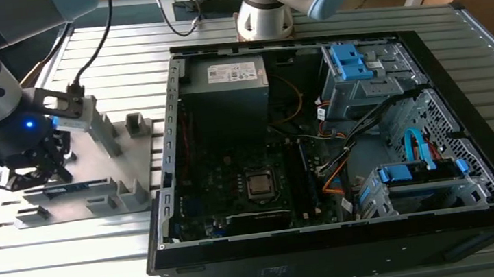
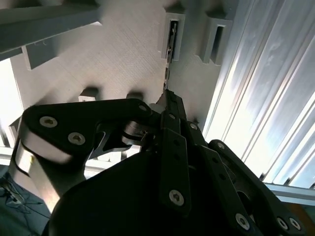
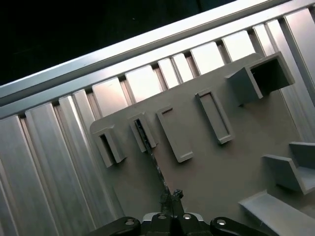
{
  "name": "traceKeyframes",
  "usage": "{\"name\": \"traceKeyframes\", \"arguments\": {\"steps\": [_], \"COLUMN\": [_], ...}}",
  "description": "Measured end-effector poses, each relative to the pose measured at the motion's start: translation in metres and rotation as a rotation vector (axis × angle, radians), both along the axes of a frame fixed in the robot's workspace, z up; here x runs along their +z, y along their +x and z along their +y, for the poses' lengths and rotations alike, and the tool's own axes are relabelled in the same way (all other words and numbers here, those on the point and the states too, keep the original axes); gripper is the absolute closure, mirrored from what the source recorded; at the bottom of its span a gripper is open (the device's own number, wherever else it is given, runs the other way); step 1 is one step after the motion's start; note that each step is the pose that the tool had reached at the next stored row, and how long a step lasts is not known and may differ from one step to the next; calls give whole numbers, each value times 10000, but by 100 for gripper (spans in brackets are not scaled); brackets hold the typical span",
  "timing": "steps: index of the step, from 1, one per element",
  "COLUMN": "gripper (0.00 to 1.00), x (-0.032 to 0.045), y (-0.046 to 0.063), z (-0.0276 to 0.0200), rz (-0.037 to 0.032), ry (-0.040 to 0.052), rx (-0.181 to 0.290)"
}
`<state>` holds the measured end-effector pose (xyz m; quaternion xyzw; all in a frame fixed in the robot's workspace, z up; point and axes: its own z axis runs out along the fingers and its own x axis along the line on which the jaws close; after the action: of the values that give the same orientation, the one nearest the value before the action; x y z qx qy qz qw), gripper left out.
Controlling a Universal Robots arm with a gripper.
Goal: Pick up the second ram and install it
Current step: 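Pick up the second ram and move it above second insertion slot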
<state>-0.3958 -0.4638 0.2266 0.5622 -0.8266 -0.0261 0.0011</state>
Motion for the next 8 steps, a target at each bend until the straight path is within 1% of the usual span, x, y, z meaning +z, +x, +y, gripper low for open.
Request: {"name": "traceKeyframes", "arguments": {"steps": [8], "gripper": [90], "x": [0], "y": [0], "z": [0], "rz": [0], "ry": [0], "rx": [806]}}
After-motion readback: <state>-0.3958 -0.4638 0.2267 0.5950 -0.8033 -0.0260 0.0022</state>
